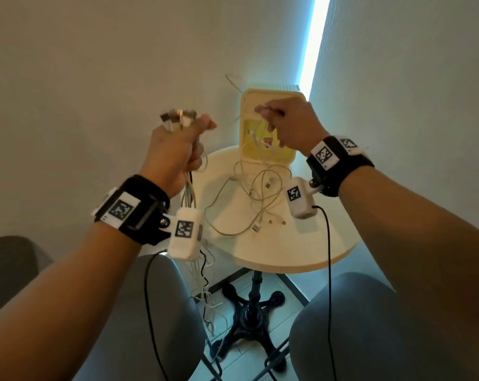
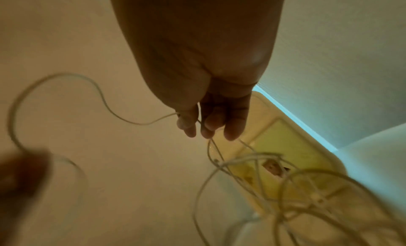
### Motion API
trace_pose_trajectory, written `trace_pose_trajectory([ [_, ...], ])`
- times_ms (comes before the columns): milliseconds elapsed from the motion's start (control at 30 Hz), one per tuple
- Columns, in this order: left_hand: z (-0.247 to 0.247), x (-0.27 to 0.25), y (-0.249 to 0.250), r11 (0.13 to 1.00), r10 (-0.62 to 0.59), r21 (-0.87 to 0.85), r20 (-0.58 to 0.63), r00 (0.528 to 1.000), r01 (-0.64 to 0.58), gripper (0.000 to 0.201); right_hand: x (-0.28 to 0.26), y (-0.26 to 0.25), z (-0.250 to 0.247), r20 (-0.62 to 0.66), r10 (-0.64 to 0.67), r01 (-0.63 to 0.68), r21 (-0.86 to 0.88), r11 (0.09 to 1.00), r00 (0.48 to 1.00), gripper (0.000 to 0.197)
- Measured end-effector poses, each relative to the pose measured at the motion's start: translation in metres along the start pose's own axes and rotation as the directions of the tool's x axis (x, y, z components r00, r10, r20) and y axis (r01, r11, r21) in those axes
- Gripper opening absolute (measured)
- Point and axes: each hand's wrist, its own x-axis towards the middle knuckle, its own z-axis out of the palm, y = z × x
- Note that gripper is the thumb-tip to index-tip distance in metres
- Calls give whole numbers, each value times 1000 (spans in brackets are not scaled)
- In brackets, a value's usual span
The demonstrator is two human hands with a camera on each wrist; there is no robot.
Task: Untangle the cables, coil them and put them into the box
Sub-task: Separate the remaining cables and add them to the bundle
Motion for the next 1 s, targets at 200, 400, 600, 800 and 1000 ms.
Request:
trace_pose_trajectory([
  [200,-9,-6,-39,983,-179,50,-3,984,179,41,-3,-14,-28,-56,-44,44,-14,999,997,30],
  [400,-9,-7,-44,970,-203,138,4,979,201,50,-11,-21,-37,-169,-95,100,21,995,981,29],
  [600,-9,-8,-46,964,-196,178,-17,981,196,39,-18,-29,-47,-155,-86,101,91,991,984,25],
  [800,-4,-12,-44,974,-134,190,50,990,122,27,-19,-44,-52,-219,-99,153,247,957,971,26],
  [1000,13,-17,-38,986,-30,166,130,991,8,31,-24,-42,-44,-10,-27,29,233,972,1000,20],
])
